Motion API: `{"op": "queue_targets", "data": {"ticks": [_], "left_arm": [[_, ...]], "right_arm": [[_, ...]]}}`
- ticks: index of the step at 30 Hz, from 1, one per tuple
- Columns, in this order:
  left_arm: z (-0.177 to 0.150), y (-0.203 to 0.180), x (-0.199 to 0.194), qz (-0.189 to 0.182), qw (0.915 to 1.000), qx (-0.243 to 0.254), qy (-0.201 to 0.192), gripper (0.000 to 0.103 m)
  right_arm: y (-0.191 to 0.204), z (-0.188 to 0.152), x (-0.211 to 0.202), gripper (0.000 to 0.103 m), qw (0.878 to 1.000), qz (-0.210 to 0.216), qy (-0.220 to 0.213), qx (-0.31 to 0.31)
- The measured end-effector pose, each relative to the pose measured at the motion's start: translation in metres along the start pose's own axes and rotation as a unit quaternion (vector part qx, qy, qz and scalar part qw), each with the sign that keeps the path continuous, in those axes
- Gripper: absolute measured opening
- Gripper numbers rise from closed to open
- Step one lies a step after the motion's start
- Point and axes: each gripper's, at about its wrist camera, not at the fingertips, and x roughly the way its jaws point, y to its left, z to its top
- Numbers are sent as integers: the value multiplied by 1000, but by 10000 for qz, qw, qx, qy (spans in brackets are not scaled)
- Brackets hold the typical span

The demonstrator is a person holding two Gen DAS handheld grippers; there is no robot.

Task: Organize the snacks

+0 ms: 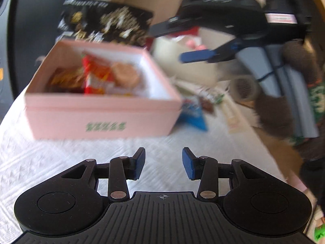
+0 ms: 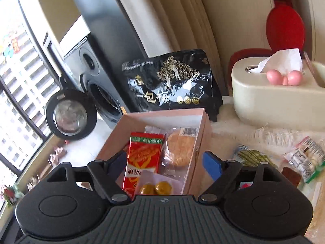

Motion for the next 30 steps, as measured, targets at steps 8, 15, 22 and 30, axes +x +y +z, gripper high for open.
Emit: {"op": "queue_targets", "data": {"ticks": [8, 15, 22, 30], "left_arm": [[-1, 2, 0, 235, 9997, 10, -24, 45], [-1, -4, 0, 81, 9998, 154, 31, 45], [-2, -9, 10, -274, 9996, -31, 12, 45], [-4, -16, 19, -407, 9990, 153, 75, 45]], "right_arm": [[-40, -17, 6, 82, 9886, -1476, -167, -233], [-99, -33, 33, 82, 9859, -1441, -109, 840], [-94, -13, 71, 81, 9816, -1884, 162, 276], [-65, -56, 17, 49, 9906, -900, 915, -464]]}}
